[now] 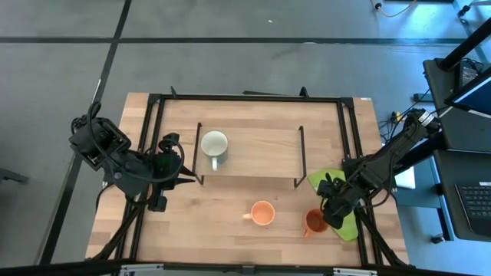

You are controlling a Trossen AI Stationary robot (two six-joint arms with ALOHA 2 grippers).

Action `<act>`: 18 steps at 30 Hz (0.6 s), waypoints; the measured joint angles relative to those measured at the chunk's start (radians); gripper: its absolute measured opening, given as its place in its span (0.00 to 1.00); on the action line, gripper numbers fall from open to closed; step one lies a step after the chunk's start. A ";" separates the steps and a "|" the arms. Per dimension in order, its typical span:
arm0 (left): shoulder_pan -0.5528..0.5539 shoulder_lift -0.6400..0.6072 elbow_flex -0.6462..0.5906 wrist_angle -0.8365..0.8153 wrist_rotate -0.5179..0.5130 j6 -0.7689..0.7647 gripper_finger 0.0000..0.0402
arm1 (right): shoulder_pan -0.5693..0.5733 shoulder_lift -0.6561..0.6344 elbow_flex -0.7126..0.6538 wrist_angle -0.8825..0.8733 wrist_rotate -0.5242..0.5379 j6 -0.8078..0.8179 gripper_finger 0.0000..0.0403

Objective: Stack small to large cups/mugs on shelf
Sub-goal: Put the orange mug on the shelf

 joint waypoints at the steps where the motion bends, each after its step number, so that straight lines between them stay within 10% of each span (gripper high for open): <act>1: 0.000 0.000 0.000 0.000 0.000 0.000 0.12 | 0.000 0.006 0.000 0.003 0.000 0.000 0.25; 18: 0.000 0.000 0.000 0.000 0.000 0.005 0.12 | 0.000 0.133 0.000 0.031 -0.044 -0.005 0.25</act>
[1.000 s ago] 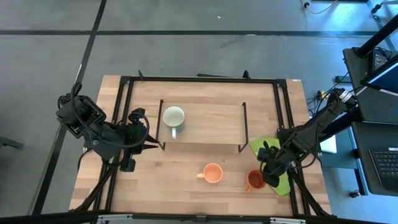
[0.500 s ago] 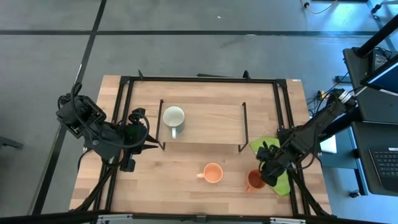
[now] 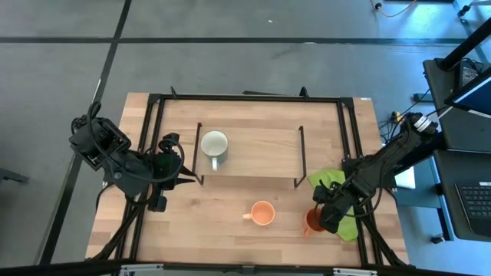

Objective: Stack small to large cups/mugs on shelf
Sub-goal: Put the orange mug on the shelf

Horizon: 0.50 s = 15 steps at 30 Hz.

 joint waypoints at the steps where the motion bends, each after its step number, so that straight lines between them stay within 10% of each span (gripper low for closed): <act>1: 0.000 0.000 0.000 0.000 0.000 0.000 0.12 | 0.000 0.002 0.000 0.000 -0.001 0.000 0.25; 15: 0.000 0.000 0.000 0.000 0.000 0.001 0.12 | 0.000 0.003 0.000 0.014 -0.002 0.003 0.25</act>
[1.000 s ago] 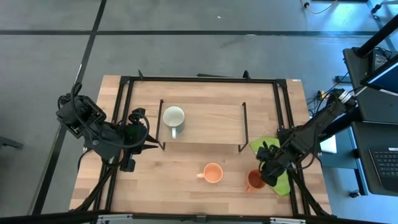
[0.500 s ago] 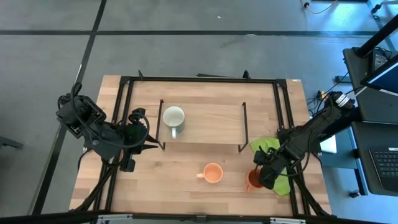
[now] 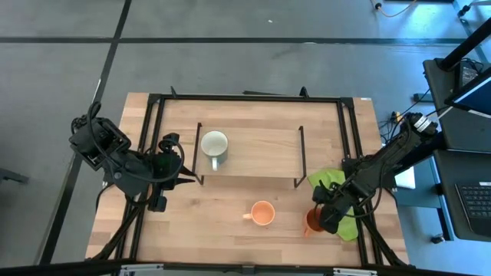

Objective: Stack small to large cups/mugs on shelf
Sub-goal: Put the orange mug on the shelf

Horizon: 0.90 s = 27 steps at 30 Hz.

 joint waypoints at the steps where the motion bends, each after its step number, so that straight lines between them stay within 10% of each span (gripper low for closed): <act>1: 0.000 0.000 0.000 0.000 0.000 0.000 0.12 | 0.000 0.000 0.000 0.005 0.003 0.001 0.25; 27: 0.000 0.000 0.000 0.092 -0.006 0.000 0.12 | 0.000 0.000 0.000 0.060 0.010 0.016 0.25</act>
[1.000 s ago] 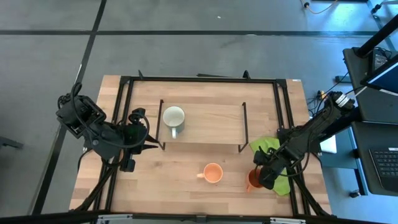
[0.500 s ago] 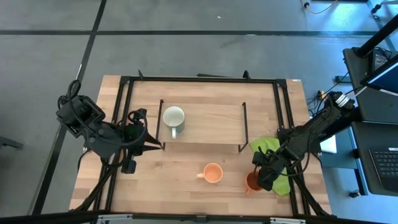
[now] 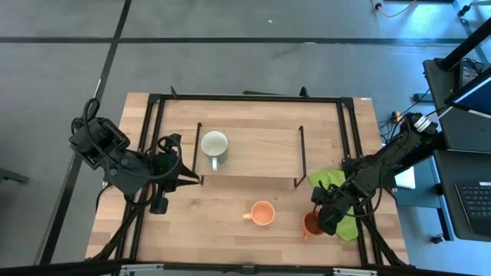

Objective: Stack small to large cups/mugs on shelf
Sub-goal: Put the orange mug on the shelf

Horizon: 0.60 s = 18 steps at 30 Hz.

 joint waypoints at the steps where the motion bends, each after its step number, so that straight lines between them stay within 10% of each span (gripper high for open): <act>1: 0.000 0.000 0.000 0.000 0.000 0.000 0.12 | 0.000 0.000 0.000 0.000 0.000 0.000 0.25; 10: 0.020 0.000 0.000 -0.001 -0.002 0.008 0.12 | 0.000 0.000 0.000 0.000 0.000 0.000 0.25; 18: 0.066 0.001 0.000 -0.001 -0.002 0.317 0.12 | 0.000 0.000 0.000 0.000 0.000 0.000 0.25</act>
